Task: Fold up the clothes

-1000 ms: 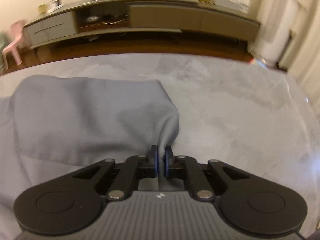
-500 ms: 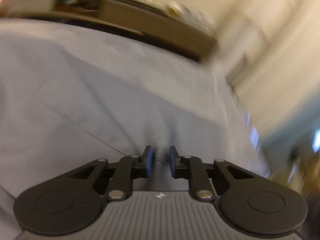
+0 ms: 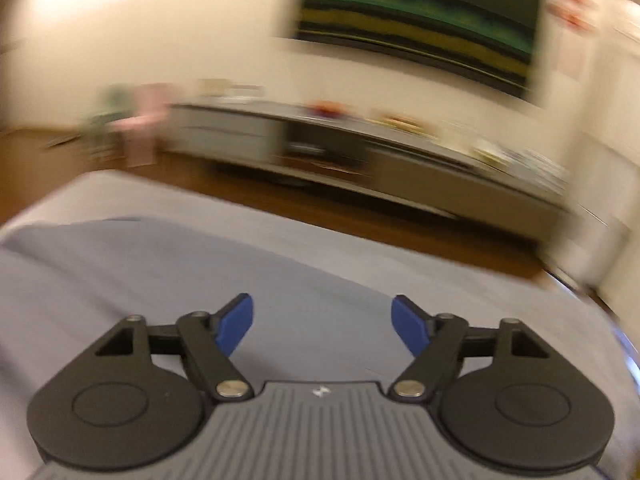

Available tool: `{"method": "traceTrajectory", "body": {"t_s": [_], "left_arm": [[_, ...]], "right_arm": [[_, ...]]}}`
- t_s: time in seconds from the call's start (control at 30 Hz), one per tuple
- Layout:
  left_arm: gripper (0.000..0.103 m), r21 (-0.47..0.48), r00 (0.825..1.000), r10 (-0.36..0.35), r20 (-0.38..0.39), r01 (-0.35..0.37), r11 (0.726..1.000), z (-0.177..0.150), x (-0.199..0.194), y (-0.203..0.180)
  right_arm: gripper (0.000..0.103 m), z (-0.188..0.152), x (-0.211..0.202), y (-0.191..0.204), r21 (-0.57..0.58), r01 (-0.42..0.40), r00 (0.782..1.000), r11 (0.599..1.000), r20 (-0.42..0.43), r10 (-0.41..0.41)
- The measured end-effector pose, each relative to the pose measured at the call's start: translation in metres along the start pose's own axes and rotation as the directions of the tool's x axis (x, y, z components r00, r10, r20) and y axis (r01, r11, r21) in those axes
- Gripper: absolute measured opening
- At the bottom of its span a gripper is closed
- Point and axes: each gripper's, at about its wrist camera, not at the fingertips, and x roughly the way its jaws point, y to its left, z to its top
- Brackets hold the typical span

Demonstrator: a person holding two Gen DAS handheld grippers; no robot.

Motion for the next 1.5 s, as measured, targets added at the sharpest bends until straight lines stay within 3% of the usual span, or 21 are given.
{"method": "traceTrajectory", "body": {"t_s": [0.1,0.2,0.33,0.37,0.4,0.43,0.47,0.5,0.57,0.63,0.73,0.83,0.93,1.1,1.23,1.4,1.5], "left_arm": [[0.046,0.178,1.0,-0.011,0.018,0.008,0.984,-0.045,0.015,-0.062],[0.05,0.33,0.999,0.021,0.027,-0.029,0.943,-0.084,0.031,-0.107],[0.05,0.434,0.995,0.09,0.045,-0.101,0.895,-0.116,0.049,-0.118],[0.049,0.433,0.995,0.088,0.047,-0.1,0.896,-0.118,0.048,-0.114],[0.049,0.421,0.996,0.073,0.052,-0.088,0.903,-0.119,0.043,-0.109],[0.049,0.397,0.997,0.04,0.062,-0.062,0.916,-0.118,0.034,-0.102],[0.049,0.369,0.997,0.003,0.077,-0.031,0.929,-0.116,0.022,-0.094],[0.049,0.34,0.995,-0.034,0.095,-0.001,0.94,-0.114,0.009,-0.085],[0.051,0.264,0.979,-0.113,0.169,0.065,0.962,-0.108,-0.024,-0.069],[0.056,0.163,0.952,-0.158,0.263,0.117,0.98,-0.092,-0.057,-0.041],[0.061,0.042,0.936,-0.103,0.337,0.095,0.995,-0.056,-0.069,-0.001],[0.06,-0.033,0.961,-0.096,0.259,0.108,0.994,-0.027,-0.035,0.022],[0.063,-0.156,0.965,-0.211,0.155,0.235,0.959,-0.016,0.013,0.033],[0.071,-0.314,0.923,-0.363,0.13,0.385,0.868,-0.019,0.059,0.039],[0.075,-0.397,0.911,-0.407,0.069,0.399,0.826,-0.03,0.09,0.03],[0.075,-0.441,0.888,-0.46,-0.001,0.413,0.797,-0.044,0.11,-0.003],[0.077,-0.461,0.876,-0.481,0.01,0.431,0.776,-0.057,0.096,-0.015]], "right_arm": [[0.09,0.044,0.026,0.08,-0.083,-0.188,0.982,0.979,-0.032,0.186],[0.095,0.079,0.06,0.159,-0.1,-0.373,0.923,0.922,-0.142,0.358],[0.095,0.086,0.122,0.252,-0.243,-0.429,0.886,0.87,-0.302,0.352],[0.085,0.078,0.13,0.27,-0.27,-0.439,0.875,0.857,-0.345,0.34],[0.066,0.068,0.14,0.283,-0.287,-0.456,0.858,0.842,-0.393,0.33],[0.009,0.066,0.142,0.286,-0.291,-0.464,0.85,0.836,-0.412,0.328],[0.002,0.066,0.139,0.285,-0.29,-0.466,0.848,0.836,-0.414,0.33],[0.002,0.067,0.136,0.285,-0.289,-0.469,0.847,0.835,-0.416,0.332],[0.001,0.068,0.121,0.266,-0.267,-0.465,0.858,0.844,-0.373,0.354],[0.001,0.069,0.105,0.244,-0.241,-0.46,0.869,0.855,-0.319,0.378],[0.001,0.064,0.081,0.215,-0.222,-0.429,0.891,0.876,-0.261,0.371],[0.001,0.045,0.056,0.188,-0.184,-0.377,0.92,0.908,-0.182,0.346],[0.001,0.026,0.018,0.162,-0.119,-0.329,0.943,0.937,-0.086,0.32],[0.001,-0.03,-0.028,0.139,-0.146,-0.186,0.983,0.972,-0.019,0.185],[0.001,-0.063,-0.043,0.126,-0.123,-0.175,0.984,0.977,-0.002,0.177],[0.001,-0.077,-0.05,0.126,-0.172,-0.18,0.97,0.969,0.134,0.204],[0.001,-0.09,-0.058,0.132,-0.277,-0.117,0.965,0.954,0.195,0.175]]}}
